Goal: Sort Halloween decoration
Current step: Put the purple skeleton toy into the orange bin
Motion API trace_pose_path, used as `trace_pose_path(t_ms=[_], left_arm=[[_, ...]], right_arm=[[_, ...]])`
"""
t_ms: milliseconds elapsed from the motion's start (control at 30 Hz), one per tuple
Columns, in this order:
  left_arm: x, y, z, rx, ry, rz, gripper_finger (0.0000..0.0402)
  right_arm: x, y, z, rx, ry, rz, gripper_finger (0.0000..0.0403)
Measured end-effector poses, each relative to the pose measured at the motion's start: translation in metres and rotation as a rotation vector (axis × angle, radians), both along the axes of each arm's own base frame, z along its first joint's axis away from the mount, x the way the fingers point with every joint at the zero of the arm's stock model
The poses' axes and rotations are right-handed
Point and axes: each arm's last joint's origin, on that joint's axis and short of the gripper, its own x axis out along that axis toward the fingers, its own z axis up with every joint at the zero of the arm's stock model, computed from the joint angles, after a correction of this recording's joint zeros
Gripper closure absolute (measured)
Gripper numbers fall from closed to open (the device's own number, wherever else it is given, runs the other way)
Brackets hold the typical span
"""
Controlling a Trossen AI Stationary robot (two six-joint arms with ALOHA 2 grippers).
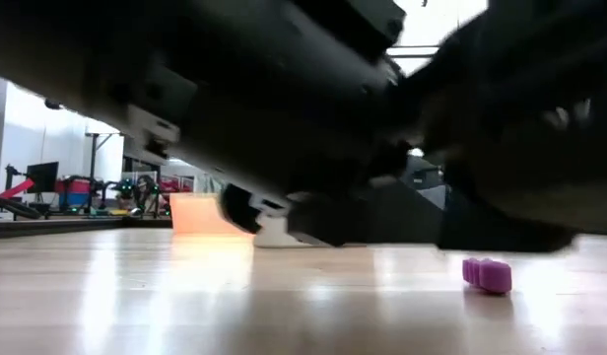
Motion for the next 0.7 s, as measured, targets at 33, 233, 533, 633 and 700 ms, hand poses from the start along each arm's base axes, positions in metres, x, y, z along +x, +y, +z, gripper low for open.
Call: trace_pose_path(t_ms=[33, 233, 533, 633, 700], left_arm=[[0.002, 0.002, 0.000, -0.008, 0.018, -0.027, 0.0177], [0.013, 0.018, -0.004, -0.071, 0.124, -0.122, 0.0184], [0.013, 0.022, -0.005, -0.077, 0.139, -0.099, 0.0204], [0.012, 0.023, -0.006, -0.075, 0.144, -0.085, 0.0224], [0.012, 0.023, -0.006, -0.073, 0.144, -0.078, 0.0246]], right_arm=[[0.000, 0.000, 0.000, 0.000, 0.000, 0.000, 0.0303], [0.000, 0.000, 0.000, 0.000, 0.000, 0.000, 0.0303], [0.000, 0.000, 0.000, 0.000, 0.000, 0.000, 0.0303], [0.000, 0.000, 0.000, 0.000, -0.001, 0.000, 0.0303], [0.000, 0.000, 0.000, -0.001, -0.001, 0.000, 0.0303]])
